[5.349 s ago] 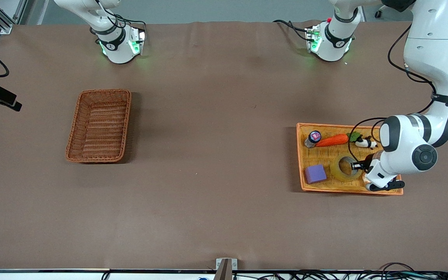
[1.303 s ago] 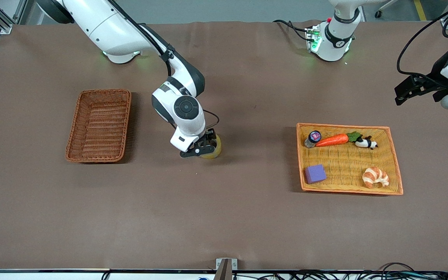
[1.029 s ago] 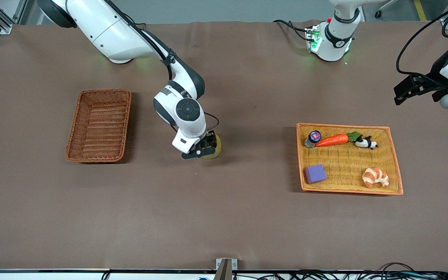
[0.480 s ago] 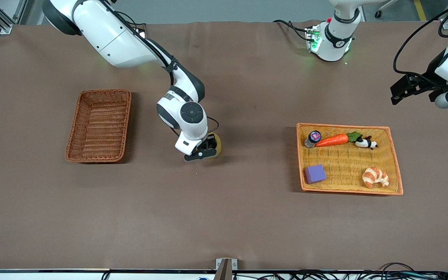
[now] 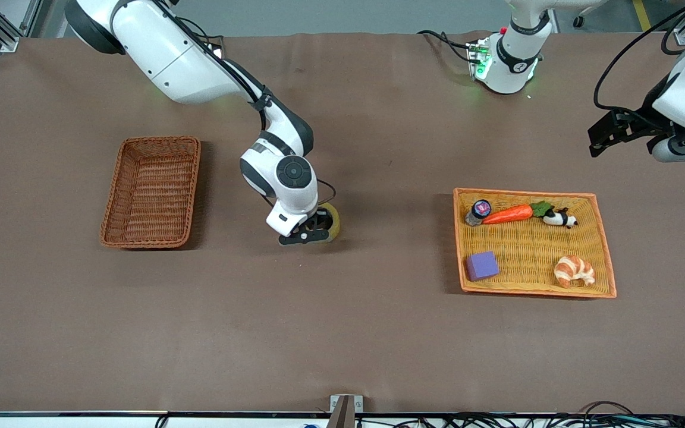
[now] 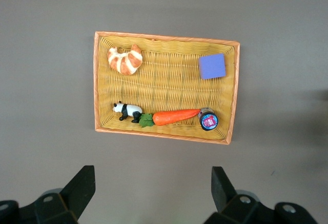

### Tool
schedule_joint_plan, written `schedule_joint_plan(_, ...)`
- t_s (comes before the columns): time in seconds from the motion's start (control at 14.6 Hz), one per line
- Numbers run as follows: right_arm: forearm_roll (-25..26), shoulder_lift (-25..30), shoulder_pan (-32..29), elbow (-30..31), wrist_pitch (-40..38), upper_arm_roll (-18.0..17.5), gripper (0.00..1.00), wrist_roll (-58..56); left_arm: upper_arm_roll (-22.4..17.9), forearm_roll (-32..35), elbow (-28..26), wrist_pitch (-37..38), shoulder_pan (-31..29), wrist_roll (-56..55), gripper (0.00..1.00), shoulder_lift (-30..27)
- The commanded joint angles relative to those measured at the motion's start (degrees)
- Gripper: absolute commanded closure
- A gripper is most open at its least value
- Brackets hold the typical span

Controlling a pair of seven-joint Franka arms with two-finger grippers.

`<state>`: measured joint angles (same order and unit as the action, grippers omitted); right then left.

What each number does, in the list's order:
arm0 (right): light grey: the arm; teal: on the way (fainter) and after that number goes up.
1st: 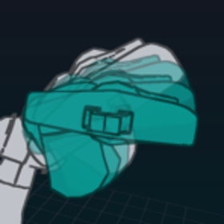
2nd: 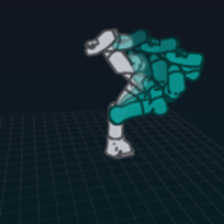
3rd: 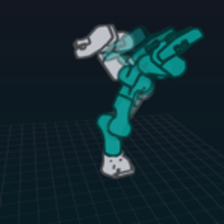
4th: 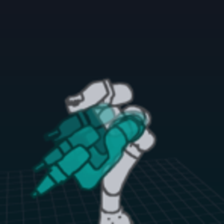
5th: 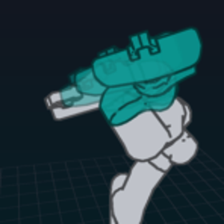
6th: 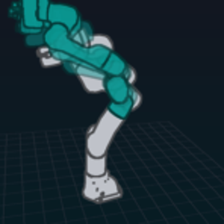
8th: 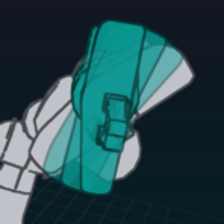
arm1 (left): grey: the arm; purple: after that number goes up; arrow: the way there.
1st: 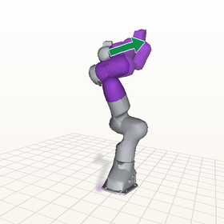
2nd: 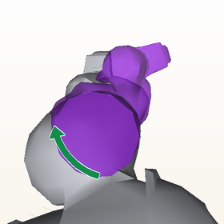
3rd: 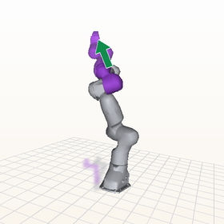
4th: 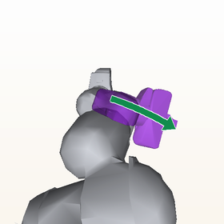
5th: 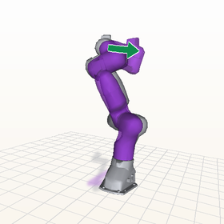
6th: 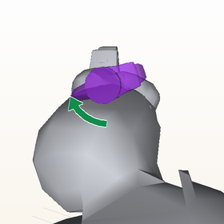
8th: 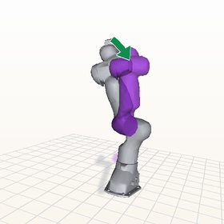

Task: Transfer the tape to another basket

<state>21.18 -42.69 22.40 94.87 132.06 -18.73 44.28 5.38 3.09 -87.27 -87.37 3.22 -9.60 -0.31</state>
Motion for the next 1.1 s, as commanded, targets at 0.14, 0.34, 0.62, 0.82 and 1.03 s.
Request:
schedule_joint_plan(0.14,-0.4,7.9,-5.3,-0.5,-9.7,-3.0,1.00,1.8,-1.1,-1.9,-1.6,0.1,-0.3,3.4,0.00,-1.7)
schedule_joint_plan(0.34,-6.2,15.8,-10.3,-0.2,-17.1,-3.3,1.00,-4.8,-1.2,-3.0,-1.6,0.3,-1.4,3.6,0.00,-1.5)
schedule_joint_plan(0.62,-10.8,26.1,-13.5,3.5,-25.3,4.8,1.00,-22.0,-0.8,-3.4,-1.8,0.3,-1.2,3.6,0.00,-1.7)
schedule_joint_plan(0.82,-14.0,34.6,-13.4,13.1,-22.8,15.3,1.00,-38.3,-0.5,-3.4,-1.8,0.4,-1.1,3.5,0.00,-1.7)
schedule_joint_plan(1.03,-14.4,40.8,-13.4,26.0,-14.1,23.4,0.99,-50.4,-0.5,-3.4,-1.7,0.1,-1.0,3.5,0.00,-1.5)
